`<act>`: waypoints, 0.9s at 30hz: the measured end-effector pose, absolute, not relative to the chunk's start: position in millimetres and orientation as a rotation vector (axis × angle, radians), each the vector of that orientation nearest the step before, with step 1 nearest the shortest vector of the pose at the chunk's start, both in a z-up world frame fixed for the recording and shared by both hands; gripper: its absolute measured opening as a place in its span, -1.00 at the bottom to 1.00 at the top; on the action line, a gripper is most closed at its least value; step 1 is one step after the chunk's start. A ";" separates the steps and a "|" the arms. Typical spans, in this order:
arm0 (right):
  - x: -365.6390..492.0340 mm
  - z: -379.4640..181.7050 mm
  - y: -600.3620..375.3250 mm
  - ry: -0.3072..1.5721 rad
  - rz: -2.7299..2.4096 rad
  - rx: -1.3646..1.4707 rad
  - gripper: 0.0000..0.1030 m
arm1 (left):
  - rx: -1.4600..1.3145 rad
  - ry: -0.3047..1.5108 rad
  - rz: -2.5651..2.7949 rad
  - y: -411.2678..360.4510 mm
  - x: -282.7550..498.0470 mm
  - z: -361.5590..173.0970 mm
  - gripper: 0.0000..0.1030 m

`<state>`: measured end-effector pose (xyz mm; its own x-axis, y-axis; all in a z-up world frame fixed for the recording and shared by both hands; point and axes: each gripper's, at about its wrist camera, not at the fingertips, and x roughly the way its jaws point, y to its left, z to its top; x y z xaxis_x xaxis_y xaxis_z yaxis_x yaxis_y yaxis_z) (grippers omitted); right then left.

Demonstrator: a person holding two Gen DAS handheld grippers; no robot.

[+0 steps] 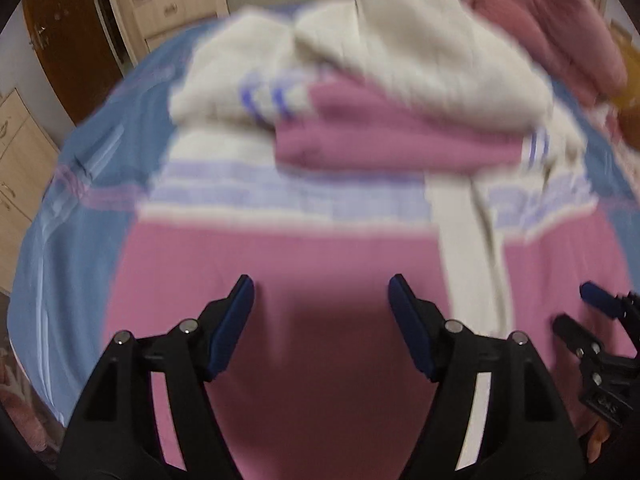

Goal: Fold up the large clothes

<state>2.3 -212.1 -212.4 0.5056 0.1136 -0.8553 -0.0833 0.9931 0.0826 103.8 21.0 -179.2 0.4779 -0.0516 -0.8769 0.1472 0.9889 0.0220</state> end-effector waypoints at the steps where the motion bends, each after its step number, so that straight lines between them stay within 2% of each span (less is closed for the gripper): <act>1: -2.0 -212.2 -210.2 1.011 0.107 0.022 0.24 | 0.103 1.074 -0.105 19.6 99.3 -190.3 0.38; 7: -41.8 -184.8 -205.1 0.926 0.129 0.090 0.24 | 0.083 0.993 -0.129 17.5 58.4 -176.0 0.35; 12: -43.4 -211.2 -211.3 0.961 0.095 0.094 0.28 | 0.115 0.982 -0.101 14.2 41.6 -187.5 0.35; 20: -45.1 -211.6 -202.8 0.944 0.091 0.035 0.37 | 0.159 0.958 -0.054 7.9 34.9 -197.2 0.38; 25: -63.7 -196.9 -213.3 0.906 0.164 0.140 0.39 | 0.155 0.964 -0.053 9.6 21.5 -190.5 0.43; 27: -64.8 -205.0 -214.5 0.938 0.150 0.130 0.44 | 0.143 0.965 -0.063 9.2 13.2 -188.3 0.53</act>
